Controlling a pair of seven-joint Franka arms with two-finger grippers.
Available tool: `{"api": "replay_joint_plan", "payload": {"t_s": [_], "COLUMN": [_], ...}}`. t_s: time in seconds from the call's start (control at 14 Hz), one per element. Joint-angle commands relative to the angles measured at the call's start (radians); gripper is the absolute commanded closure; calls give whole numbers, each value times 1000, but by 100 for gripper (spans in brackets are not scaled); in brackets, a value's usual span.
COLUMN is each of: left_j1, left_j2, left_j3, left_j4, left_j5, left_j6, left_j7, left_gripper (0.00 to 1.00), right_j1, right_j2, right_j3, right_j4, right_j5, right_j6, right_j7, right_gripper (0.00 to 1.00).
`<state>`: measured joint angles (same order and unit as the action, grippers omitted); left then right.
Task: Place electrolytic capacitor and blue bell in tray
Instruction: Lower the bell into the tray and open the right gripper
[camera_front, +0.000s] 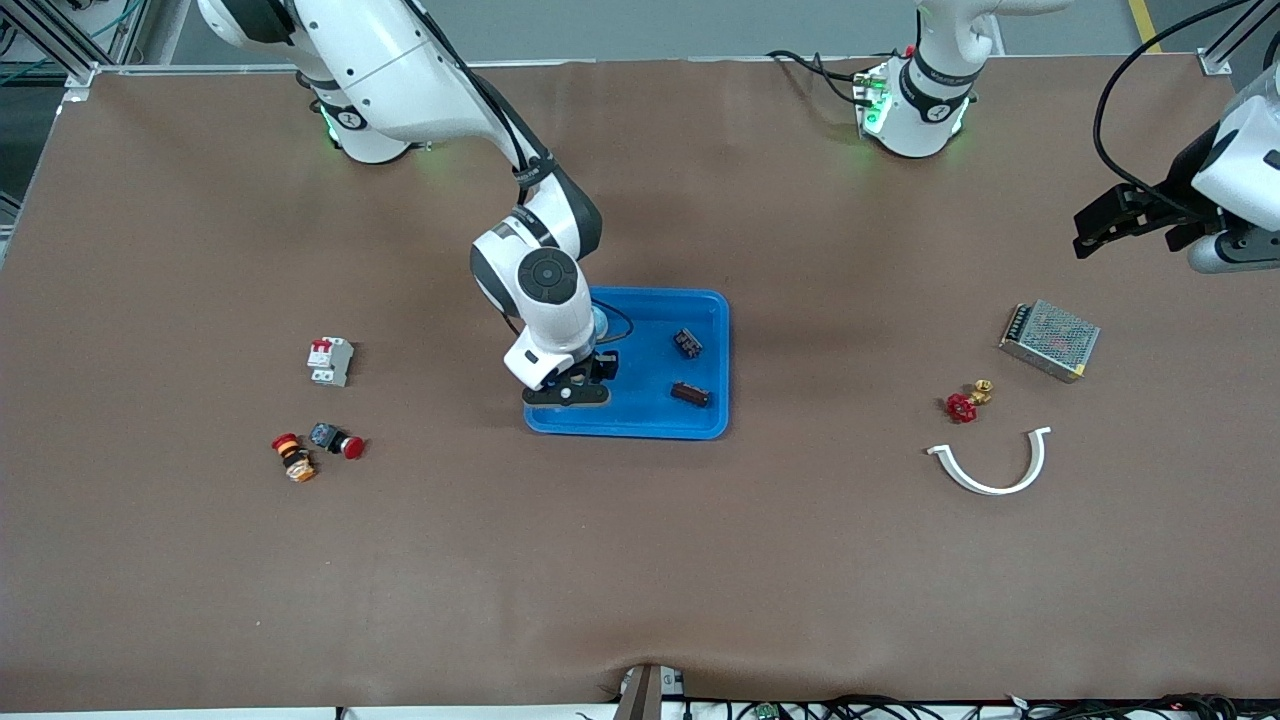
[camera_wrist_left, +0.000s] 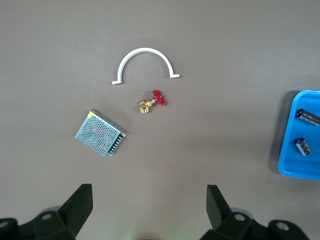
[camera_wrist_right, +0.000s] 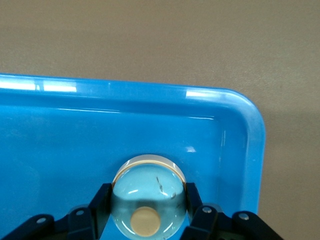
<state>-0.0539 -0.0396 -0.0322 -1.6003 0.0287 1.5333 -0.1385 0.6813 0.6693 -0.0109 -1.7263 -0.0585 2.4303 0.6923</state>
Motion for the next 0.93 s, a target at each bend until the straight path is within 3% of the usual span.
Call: {"api": "replay_joint_plan", "payload": {"t_s": [0.0, 0.21, 0.36, 0.43, 0.5, 0.57, 0.86], "left_j1": [3, 3, 2, 2, 2, 2, 2], "left_j2": [3, 3, 3, 3, 1, 0, -6], "left_j3": [-2, -2, -2, -2, -2, -2, -2], "left_j4": [-7, -7, -7, -7, -7, -10, -35], "left_j5": [-10, -10, -10, -12, -10, -9, -9], "left_j6": [28, 31, 31, 33, 34, 44, 70], "left_j7": [5, 5, 5, 4, 3, 2, 0], "left_gripper": [0, 0, 0, 0, 0, 0, 0], "right_j1": [7, 7, 7, 7, 7, 7, 15], "right_j2": [0, 0, 0, 0, 0, -2, -22], "right_j3": [-1, -1, -1, -1, -1, -1, 2], "right_j4": [-9, -9, -9, -7, -9, -9, -6], "right_j5": [-21, -21, -21, -21, -21, -21, -20], "right_j6": [21, 21, 18, 18, 18, 15, -45], "right_j7": [4, 4, 7, 7, 7, 7, 13], "right_gripper": [55, 53, 46, 34, 8, 0, 0]}}
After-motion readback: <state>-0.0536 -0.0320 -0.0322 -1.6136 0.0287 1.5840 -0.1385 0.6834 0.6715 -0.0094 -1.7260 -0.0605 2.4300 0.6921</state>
